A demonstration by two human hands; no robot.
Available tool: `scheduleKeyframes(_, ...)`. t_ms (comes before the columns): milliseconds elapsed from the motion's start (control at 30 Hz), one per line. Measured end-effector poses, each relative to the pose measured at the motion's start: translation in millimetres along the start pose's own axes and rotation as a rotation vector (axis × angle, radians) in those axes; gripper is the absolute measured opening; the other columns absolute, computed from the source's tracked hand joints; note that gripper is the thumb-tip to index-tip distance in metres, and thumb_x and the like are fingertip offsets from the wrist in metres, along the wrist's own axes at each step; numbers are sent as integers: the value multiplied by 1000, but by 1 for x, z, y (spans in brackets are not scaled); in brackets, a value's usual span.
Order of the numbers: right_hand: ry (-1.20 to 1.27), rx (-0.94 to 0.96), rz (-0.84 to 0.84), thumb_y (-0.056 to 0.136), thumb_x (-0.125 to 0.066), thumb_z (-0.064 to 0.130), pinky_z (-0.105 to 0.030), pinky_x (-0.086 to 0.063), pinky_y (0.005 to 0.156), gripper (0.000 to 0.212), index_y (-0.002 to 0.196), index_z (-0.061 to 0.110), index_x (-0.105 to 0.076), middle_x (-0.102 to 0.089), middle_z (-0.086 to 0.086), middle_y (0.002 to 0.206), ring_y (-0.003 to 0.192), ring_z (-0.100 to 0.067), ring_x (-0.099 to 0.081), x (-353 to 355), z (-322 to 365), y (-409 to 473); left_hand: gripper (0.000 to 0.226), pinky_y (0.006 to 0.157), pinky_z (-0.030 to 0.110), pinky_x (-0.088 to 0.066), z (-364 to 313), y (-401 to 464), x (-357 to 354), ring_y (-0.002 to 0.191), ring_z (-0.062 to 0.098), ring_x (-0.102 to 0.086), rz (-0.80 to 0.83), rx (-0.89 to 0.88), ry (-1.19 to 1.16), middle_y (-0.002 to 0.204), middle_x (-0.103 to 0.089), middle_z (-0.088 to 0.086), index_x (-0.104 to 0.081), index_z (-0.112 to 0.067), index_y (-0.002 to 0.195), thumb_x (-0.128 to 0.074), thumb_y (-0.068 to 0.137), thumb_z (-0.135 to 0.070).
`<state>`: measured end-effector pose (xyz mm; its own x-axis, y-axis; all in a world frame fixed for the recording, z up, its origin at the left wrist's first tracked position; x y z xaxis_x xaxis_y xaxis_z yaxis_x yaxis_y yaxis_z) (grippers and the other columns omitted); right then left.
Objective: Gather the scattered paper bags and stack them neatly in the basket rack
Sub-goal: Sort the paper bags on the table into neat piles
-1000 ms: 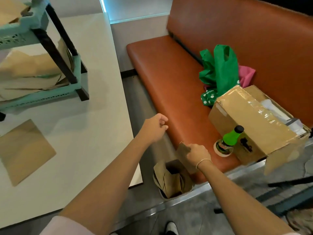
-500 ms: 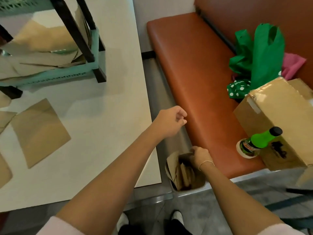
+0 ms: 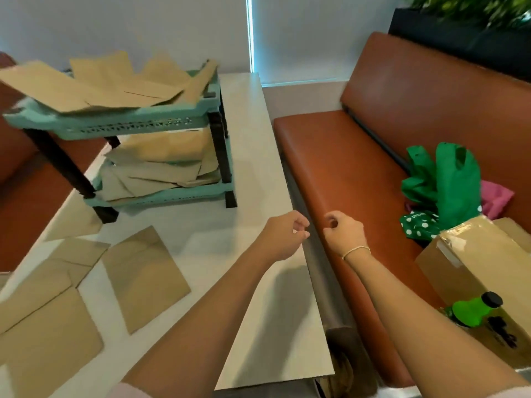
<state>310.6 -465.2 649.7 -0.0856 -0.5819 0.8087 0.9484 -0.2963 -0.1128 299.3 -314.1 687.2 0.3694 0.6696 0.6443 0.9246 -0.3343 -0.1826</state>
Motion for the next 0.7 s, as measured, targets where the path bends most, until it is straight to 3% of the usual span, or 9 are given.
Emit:
scheduleKeyframes(167, 44, 134, 5, 88, -53, 13, -34, -48, 93, 36, 123, 20, -57, -63, -5, 116, 103, -25, -59, -20, 95, -3, 27, 86, 28, -45, 69, -18, 94, 108, 18, -55, -166, 141, 115, 122, -59, 1, -56, -19, 121, -50, 95, -26)
scheduleKeyframes(333, 3, 243, 106, 90, -55, 16, -30, -45, 93, 35, 125, 20, -55, -62, -4, 119, 104, -22, -59, -63, 163, -14, 31, 90, 35, -48, 177, -53, 171, 105, 25, -55, -312, 453, 245, 118, -58, 9, -52, -13, 119, -55, 90, -23)
scheduleKeyframes(500, -56, 265, 219, 90, -56, 17, -30, -43, 96, 37, 127, 19, -54, -60, -6, 123, 110, -23, -57, -105, 197, -29, 77, 106, 38, -38, 252, -77, 192, 129, 30, -35, -175, 634, 357, 135, -38, 11, -33, -11, 138, -68, 78, -46)
scheduleKeyframes(600, -91, 265, 258, 90, -56, 16, -31, -43, 98, 39, 128, 21, -53, -59, -6, 124, 112, -23, -56, -121, 205, -32, 96, 111, 37, -26, 266, -71, 204, 135, 29, -25, -118, 589, 493, 144, -31, 11, -25, -12, 144, -66, 73, -62)
scheduleKeyframes(700, -133, 259, 284, 89, -57, 16, -30, -42, 99, 41, 129, 22, -52, -58, -5, 125, 113, -22, -55, -132, 209, -34, 107, 109, 38, -28, 271, -62, 212, 134, 30, -26, -75, 577, 605, 144, -31, 12, -25, -13, 143, -66, 64, -71)
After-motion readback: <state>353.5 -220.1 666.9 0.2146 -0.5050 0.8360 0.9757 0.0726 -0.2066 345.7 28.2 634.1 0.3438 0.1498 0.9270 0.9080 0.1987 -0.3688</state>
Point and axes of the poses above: each hand's wrist, its own y-axis towards the middle knuckle, its own x-axis out of the back of the hand, z = x × y, the point moved 8 cm from there along y, towards the middle knuckle
